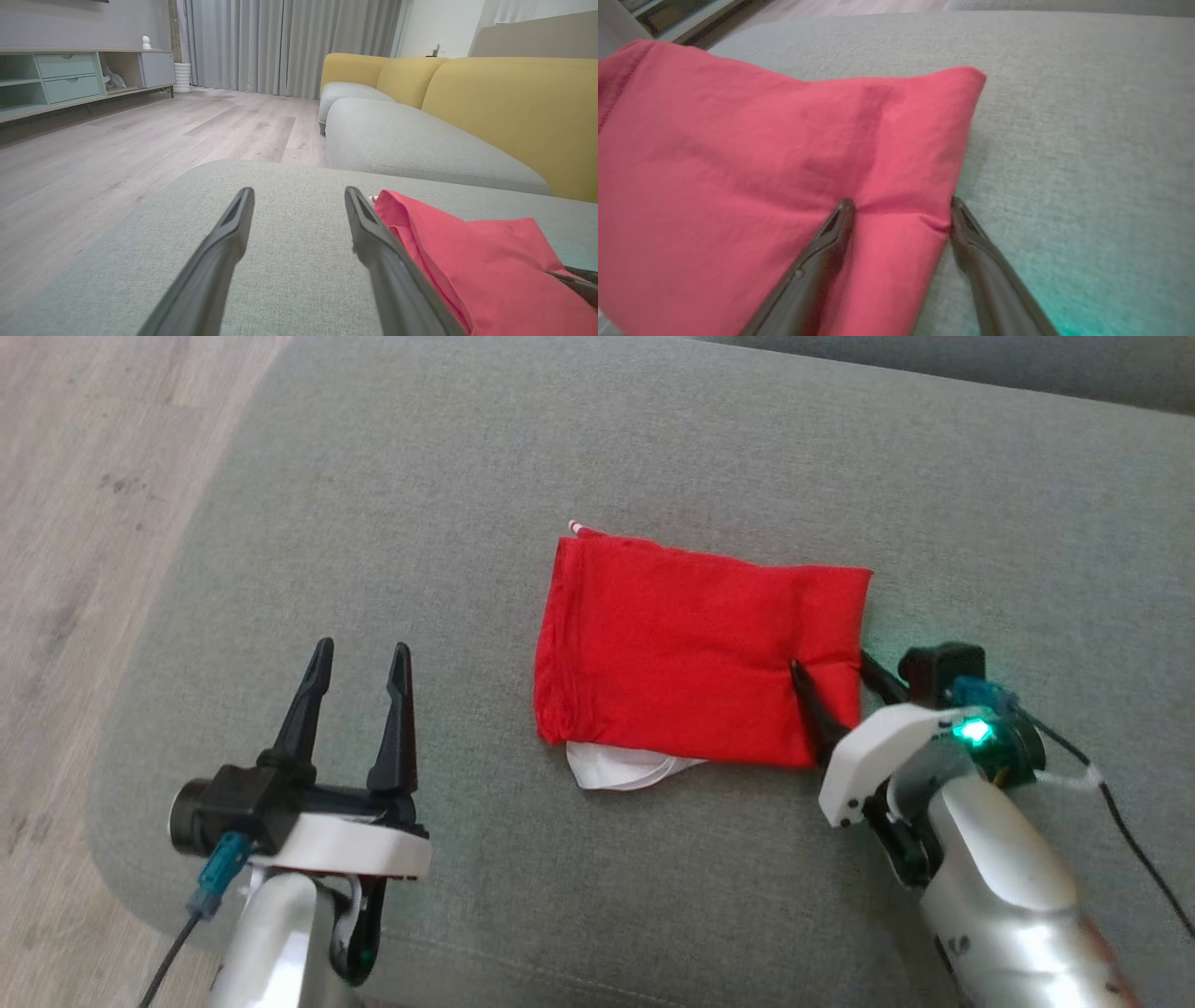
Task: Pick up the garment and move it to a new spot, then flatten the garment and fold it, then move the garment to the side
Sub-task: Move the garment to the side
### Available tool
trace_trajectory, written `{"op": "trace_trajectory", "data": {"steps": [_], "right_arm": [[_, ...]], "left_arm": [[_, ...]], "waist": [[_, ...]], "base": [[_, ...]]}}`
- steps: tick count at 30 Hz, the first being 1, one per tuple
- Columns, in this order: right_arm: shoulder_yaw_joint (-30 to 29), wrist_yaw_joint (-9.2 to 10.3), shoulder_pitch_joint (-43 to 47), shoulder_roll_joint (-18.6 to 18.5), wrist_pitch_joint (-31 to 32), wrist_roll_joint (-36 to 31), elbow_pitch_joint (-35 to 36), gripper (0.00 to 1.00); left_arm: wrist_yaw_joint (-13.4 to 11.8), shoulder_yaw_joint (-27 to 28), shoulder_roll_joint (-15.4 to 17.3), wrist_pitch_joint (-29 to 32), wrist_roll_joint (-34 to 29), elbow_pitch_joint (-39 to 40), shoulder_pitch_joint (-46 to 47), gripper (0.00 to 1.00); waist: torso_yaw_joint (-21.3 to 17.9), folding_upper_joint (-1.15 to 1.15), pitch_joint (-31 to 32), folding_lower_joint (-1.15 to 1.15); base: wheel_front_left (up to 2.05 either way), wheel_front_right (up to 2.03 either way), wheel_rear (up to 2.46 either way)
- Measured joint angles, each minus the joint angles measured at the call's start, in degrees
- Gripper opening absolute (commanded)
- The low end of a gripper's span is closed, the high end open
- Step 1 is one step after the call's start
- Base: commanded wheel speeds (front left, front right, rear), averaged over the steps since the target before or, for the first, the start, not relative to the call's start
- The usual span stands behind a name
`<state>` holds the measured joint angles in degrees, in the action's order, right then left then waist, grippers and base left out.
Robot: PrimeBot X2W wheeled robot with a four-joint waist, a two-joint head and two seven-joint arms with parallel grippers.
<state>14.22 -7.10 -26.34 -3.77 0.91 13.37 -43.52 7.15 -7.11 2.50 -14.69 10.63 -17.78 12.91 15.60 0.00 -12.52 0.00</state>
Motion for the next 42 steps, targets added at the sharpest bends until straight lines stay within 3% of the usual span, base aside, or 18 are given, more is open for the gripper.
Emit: {"op": "trace_trajectory", "data": {"steps": [1, 3, 15, 24, 30, 37, 42], "right_arm": [[0.5, 0.0, -0.7, -0.1, 0.2, 0.0, -0.7, 1.0], [1.1, 0.0, -1.6, -0.3, 0.6, -0.2, -1.7, 0.0], [2.7, 0.0, -2.2, 0.3, -3.0, -8.0, -5.0, 0.0], [3.7, -0.01, -1.5, -1.3, -2.2, -19.6, 0.1, 0.0], [3.7, -0.01, -1.1, -9.3, 2.3, -20.6, 8.5, 0.0], [3.1, -0.01, -2.2, -21.7, 10.0, -20.6, 18.2, 0.0], [-3.1, -0.01, -4.0, -26.9, 15.0, -20.9, 23.1, 0.0]], "left_arm": [[0.0, 0.0, 0.0, 0.0, 0.0, 0.0, 0.0, 1.0], [0.0, -0.1, 0.0, 0.0, 0.1, -0.1, 0.2, 1.0], [0.0, -2.8, -0.1, 0.0, -0.7, -1.0, 0.0, 1.0], [0.0, -5.0, 0.0, 0.0, -1.3, -1.6, -3.5, 1.0], [-0.1, -5.3, 0.0, 0.0, -1.6, -0.3, -3.6, 1.0], [-0.1, -5.1, 0.0, 0.0, -1.7, 1.8, -1.7, 1.0], [0.0, -4.9, 0.1, 0.0, -1.5, 3.1, 1.0, 1.0]], "waist": [[0.2, 0.0, -0.1, 0.0], [0.5, 0.0, 0.0, 0.0], [-1.6, 0.0, 3.2, 0.0], [-8.1, 0.0, 6.6, 0.0], [-13.6, 0.0, 7.0, 0.0], [-18.3, 0.0, 3.0, 0.01], [-20.3, 0.0, -1.3, 0.01]], "base": [[0.0, 0.0, 0.0], [0.0, 0.0, 0.0], [0.0, 0.0, 0.0], [0.0, 0.0, 0.0], [0.0, 0.0, 0.0], [0.0, 0.0, 0.0], [0.0, 0.0, 0.0]]}}
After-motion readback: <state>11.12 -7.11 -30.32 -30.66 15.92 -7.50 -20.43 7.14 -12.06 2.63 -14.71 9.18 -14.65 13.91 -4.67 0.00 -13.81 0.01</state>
